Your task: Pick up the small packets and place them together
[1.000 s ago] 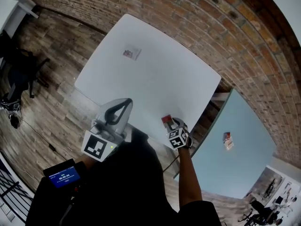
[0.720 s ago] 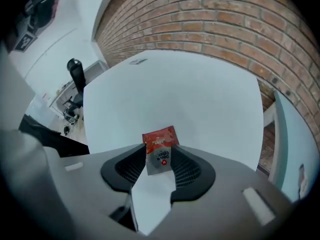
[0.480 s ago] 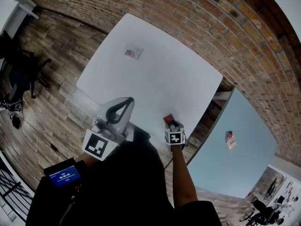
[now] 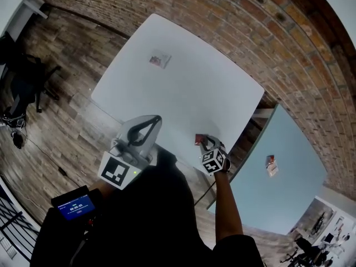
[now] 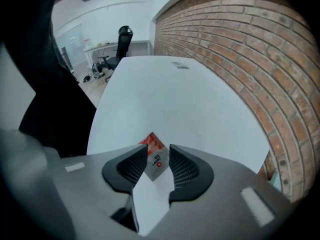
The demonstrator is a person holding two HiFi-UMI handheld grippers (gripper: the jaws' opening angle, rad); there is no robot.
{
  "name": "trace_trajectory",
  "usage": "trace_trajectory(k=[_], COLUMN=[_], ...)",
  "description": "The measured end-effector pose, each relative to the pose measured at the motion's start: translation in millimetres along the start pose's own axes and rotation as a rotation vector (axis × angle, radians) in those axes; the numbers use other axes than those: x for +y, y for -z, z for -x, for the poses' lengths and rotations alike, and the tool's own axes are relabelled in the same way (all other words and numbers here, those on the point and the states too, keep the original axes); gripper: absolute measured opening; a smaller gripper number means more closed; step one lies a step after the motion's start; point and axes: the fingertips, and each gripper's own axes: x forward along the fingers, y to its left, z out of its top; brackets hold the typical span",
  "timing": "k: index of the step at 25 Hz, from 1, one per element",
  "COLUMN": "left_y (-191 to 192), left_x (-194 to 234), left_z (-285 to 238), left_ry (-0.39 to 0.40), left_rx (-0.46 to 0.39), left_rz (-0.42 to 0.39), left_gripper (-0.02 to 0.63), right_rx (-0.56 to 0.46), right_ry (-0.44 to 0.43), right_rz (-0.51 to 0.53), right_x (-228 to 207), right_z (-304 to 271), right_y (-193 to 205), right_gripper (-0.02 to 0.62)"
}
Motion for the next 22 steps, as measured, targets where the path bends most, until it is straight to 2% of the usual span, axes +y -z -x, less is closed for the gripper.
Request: trace_trajectory(k=[3, 8, 10, 11, 13, 17, 20, 22], left_y=[1, 2, 2, 2, 2, 3, 3, 3], left_x=[-1, 4, 7, 8, 10, 10, 12, 15], left_z=[-2, 4, 7, 8, 8, 9, 10, 12], left_ry=[-0.005, -0.019, -0.026, -0.03, -0.038, -0.045, -0.054, -0.055], left_rx=[-0.004, 0.002, 0.002, 0.002, -0.001, 0.003, -0.005, -0.021], left_rz=[0.011, 0.012, 0.017, 0.025, 0.045, 0.04, 0.057, 0.055], left_gripper=[0.0, 0.0, 0.0, 0.0, 0.0, 0.0, 0.0, 0.0], right_rx=[0.016, 0.054, 0.039, 0.038, 0.064, 0.123, 0.125, 0.105], right_ry=[-0.007, 0.01, -0.019, -0.038, -0.078, -0.153, -0.145, -0.121], right_rz=[-0.164, -0.368, -0.425, -0.422, -0.339, -0.044, 0.162, 0.196], right_x=[6, 7, 8, 8, 9, 10, 6, 3], right_z=[-6, -22, -24, -24, -24, -24, -19, -12], right_y=[6, 22, 21, 20, 20, 25, 21, 14], right_gripper=[0.149, 0.173, 0.172, 0.172, 0.172, 0.173, 0.219, 0.219])
